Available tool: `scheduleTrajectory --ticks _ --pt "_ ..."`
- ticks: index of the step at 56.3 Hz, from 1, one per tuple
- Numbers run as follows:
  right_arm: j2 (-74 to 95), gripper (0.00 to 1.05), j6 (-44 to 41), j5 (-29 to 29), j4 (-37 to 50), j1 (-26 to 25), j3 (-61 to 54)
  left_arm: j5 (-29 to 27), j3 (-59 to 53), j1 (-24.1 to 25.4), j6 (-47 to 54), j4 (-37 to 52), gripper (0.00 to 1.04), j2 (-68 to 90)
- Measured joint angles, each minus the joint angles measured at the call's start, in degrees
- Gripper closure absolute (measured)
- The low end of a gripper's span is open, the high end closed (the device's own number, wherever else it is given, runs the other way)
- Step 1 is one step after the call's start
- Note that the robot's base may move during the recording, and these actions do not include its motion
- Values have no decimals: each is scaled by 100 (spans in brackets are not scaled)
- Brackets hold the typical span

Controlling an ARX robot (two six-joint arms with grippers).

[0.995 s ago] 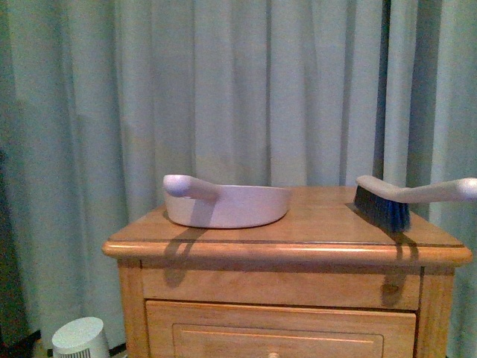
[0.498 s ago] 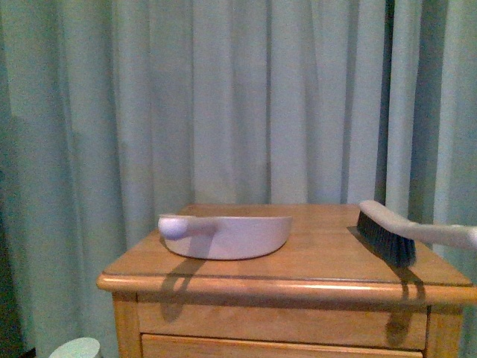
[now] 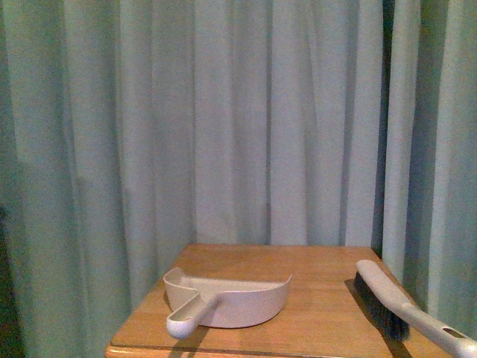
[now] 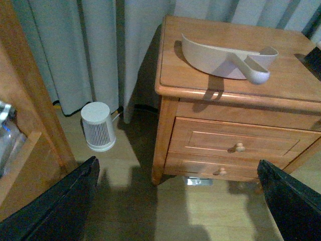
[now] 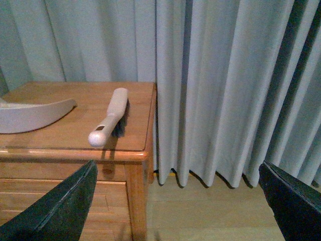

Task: Clean up trash

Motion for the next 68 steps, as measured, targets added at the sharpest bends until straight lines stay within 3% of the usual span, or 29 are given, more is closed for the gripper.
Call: scheduleTrajectory --ticks 13,21,38,53,63,64,68 --pt "0 7 0 -2 0 0 0 -1054 3106 -1401 857 -323 8 3093" --pt "0 7 0 -2 0 0 0 -1622 4369 -1950 1117 -675 8 4347" --pt "0 7 0 -2 0 0 0 -2302 5536 -2494 855 -1213 8 6052" --pt "0 7 0 -2 0 0 0 -2444 6343 -2986 448 -1440 8 7134" --pt "0 7 0 -2 0 0 0 -2470 6389 -2981 354 -1325 8 7646" --pt "0 7 0 -2 0 0 0 -2481 6627 -2621 361 -1128 8 8450" --pt "0 7 0 -2 0 0 0 -2450 6664 -2601 372 -1108 8 8511"
